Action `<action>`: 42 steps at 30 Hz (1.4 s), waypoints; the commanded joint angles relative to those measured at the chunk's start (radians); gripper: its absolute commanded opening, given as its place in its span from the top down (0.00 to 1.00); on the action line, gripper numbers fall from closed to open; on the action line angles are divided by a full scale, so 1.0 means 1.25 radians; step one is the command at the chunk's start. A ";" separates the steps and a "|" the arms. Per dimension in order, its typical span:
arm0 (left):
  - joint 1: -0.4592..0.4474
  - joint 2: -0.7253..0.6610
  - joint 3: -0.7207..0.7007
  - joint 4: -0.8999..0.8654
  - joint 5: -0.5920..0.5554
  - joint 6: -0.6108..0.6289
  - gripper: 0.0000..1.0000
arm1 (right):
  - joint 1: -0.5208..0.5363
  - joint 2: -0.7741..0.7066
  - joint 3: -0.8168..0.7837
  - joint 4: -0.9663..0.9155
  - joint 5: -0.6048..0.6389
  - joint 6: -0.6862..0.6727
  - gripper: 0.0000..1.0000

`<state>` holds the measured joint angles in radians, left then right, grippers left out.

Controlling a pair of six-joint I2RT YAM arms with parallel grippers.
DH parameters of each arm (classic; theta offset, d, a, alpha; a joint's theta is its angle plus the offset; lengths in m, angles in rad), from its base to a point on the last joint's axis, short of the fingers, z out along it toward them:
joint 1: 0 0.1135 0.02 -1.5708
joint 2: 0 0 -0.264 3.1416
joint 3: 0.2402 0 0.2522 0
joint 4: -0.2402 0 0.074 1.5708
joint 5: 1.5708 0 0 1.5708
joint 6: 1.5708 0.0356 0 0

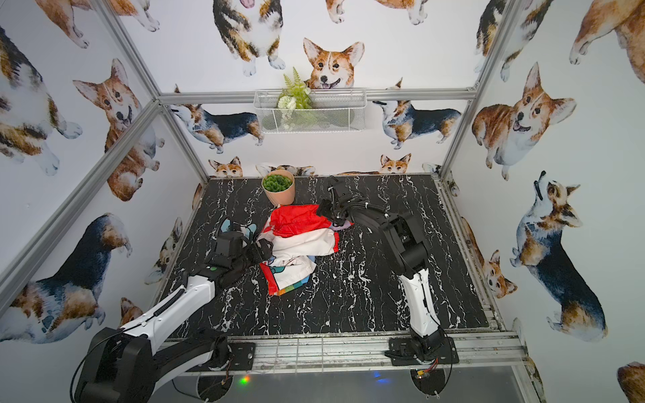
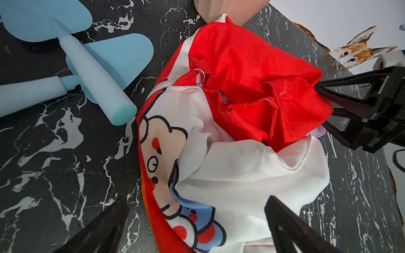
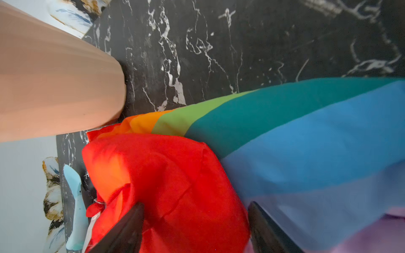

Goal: Unzip the jacket
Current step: Flatten out the jacket at the center of the board.

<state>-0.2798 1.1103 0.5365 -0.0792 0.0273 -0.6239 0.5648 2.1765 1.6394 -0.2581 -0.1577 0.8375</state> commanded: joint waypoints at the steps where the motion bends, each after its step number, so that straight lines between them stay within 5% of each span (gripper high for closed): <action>1: 0.002 0.006 0.003 0.032 -0.002 0.002 0.00 | 0.002 0.005 0.012 -0.031 0.006 0.016 0.36; 5: 0.002 0.011 0.004 0.030 -0.010 0.008 0.00 | 0.002 -0.009 0.023 -0.030 0.013 -0.008 0.59; 10: 0.002 0.029 0.020 0.034 0.005 0.007 0.00 | 0.003 -0.051 0.015 -0.018 -0.009 -0.055 1.00; 23: 0.002 -0.079 0.018 0.019 -0.023 0.014 0.00 | 0.043 -0.447 -0.126 -0.016 -0.023 -0.291 1.00; 28: 0.002 -0.085 0.025 0.010 -0.022 0.036 0.00 | 0.043 -0.664 -0.301 -0.024 0.082 -0.331 1.00; 35: -0.019 0.048 0.089 0.019 0.059 0.068 0.04 | 0.005 -0.941 -0.623 -0.094 0.322 -0.206 1.00; 42: -0.069 0.215 0.158 0.036 0.115 0.081 0.06 | -0.206 -1.033 -0.837 -0.108 0.207 -0.087 1.00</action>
<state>-0.3462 1.3140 0.6983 -0.0502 0.1093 -0.5407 0.3714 0.9108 0.6487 -0.3988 0.1638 0.6422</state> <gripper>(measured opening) 0.942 0.049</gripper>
